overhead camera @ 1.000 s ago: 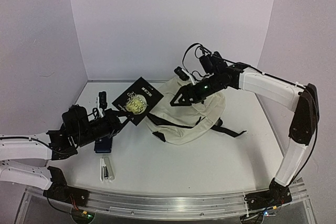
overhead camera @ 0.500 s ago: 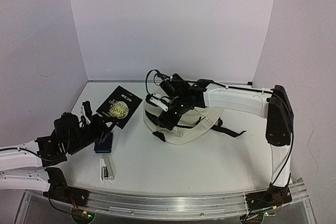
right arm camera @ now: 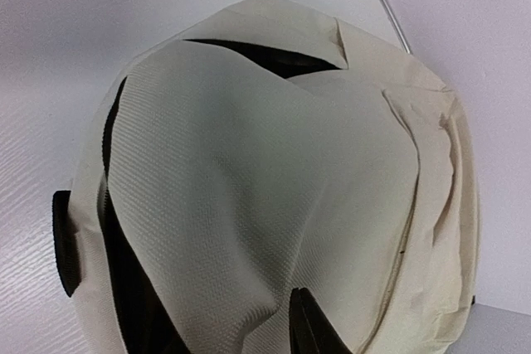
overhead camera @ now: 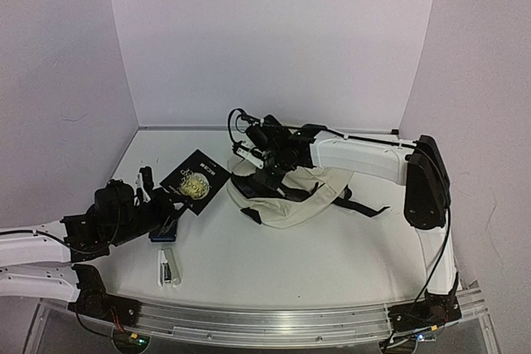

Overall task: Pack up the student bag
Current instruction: Place the book in the student bag.

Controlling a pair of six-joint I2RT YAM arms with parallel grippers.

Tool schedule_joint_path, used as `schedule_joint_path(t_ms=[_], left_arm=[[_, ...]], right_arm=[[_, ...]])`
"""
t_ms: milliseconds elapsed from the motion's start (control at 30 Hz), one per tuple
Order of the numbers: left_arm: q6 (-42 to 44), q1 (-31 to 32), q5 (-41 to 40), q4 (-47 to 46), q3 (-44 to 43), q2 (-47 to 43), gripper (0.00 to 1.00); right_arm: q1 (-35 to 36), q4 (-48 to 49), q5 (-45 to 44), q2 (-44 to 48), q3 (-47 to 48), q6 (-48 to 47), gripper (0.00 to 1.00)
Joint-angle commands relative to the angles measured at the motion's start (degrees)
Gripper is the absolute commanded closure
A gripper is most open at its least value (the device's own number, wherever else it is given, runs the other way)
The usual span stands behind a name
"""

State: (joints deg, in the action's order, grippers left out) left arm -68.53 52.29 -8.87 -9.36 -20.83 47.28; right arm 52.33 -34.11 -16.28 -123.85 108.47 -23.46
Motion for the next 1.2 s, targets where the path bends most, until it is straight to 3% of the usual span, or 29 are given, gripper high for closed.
schedule_joint_path(t_ms=[0, 167, 500, 667, 900, 1167], left_arm=[[2.24, -0.13, 7.29, -6.61, 0.50, 3.13, 1.00], [4.76, -0.12, 15.16, -13.14, -1.33, 10.17, 1.00], [7.90, -0.27, 25.03, -28.59, -12.58, 33.13, 1.00], [7.90, -1.55, 25.06, -31.08, -17.36, 37.92, 1.00], [1.56, -6.97, 23.70, -38.79, -16.93, 42.63, 1.00], [-0.29, -7.29, 24.57, -40.72, -25.40, 53.46, 1.00]], right_arm=[[-1.59, 1.19, -0.61, 3.59, 4.05, 1.98, 1.00], [-3.94, 0.93, 4.08, 5.00, 5.63, 5.04, 1.00], [-6.80, 0.39, 14.35, 7.76, 6.80, 10.23, 1.00], [-6.82, -0.08, 19.61, 9.99, 5.07, 10.69, 1.00], [-6.78, -0.39, 22.85, 11.76, 3.65, 11.51, 1.00], [-6.81, -0.61, 25.18, 11.84, 3.42, 12.28, 1.00]])
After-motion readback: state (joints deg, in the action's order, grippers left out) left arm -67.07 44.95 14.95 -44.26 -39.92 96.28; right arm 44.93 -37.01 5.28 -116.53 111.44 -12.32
